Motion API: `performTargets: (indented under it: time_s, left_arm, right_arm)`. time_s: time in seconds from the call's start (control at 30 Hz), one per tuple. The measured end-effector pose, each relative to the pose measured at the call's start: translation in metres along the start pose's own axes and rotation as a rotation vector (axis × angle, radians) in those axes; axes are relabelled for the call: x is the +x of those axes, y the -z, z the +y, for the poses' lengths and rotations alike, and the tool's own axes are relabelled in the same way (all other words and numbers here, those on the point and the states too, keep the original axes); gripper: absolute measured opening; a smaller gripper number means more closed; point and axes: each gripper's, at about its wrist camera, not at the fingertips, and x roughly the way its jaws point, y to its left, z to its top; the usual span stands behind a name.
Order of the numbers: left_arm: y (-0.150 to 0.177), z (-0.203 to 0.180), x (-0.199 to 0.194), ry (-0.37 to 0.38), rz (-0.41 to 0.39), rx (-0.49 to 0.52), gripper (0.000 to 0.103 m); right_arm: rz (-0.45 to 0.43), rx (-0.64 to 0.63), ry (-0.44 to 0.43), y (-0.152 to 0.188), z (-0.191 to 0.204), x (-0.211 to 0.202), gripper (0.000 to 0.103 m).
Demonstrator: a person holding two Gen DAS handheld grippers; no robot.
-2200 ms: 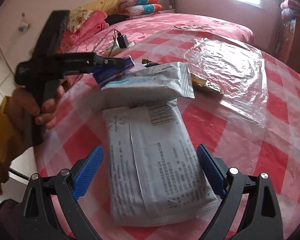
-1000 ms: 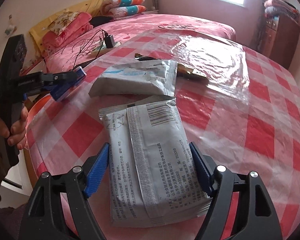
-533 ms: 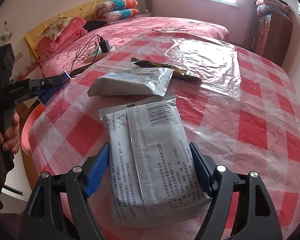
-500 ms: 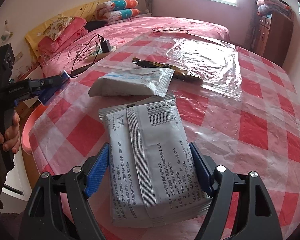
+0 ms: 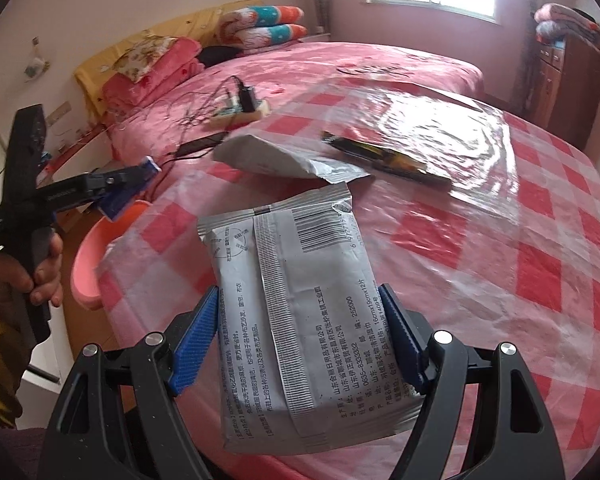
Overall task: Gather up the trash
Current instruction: 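Lift the tissue pack and white pouch off the table, then carry both items over the orange bucket and open both grippers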
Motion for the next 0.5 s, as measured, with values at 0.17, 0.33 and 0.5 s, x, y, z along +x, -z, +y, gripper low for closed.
performTargets:
  time_s: [0.17,0.33,0.5]
  left_arm:
    - [0.002,0.012,-0.004,-0.010,-0.004,-0.017,0.057]
    - [0.003,0.021,-0.008,-0.010,-0.012,-0.036,0.057]
    - [0.005,0.027,-0.012,-0.006,-0.017,-0.049,0.057]
  right_arm:
    - [0.004,-0.009,-0.064,-0.007,0.016,0.001,0.077]
    - [0.023,-0.012,-0.142,-0.011,0.029,0.007,0.077]
    - [0.038,-0.034,-0.173,-0.011,0.040,0.012,0.077]
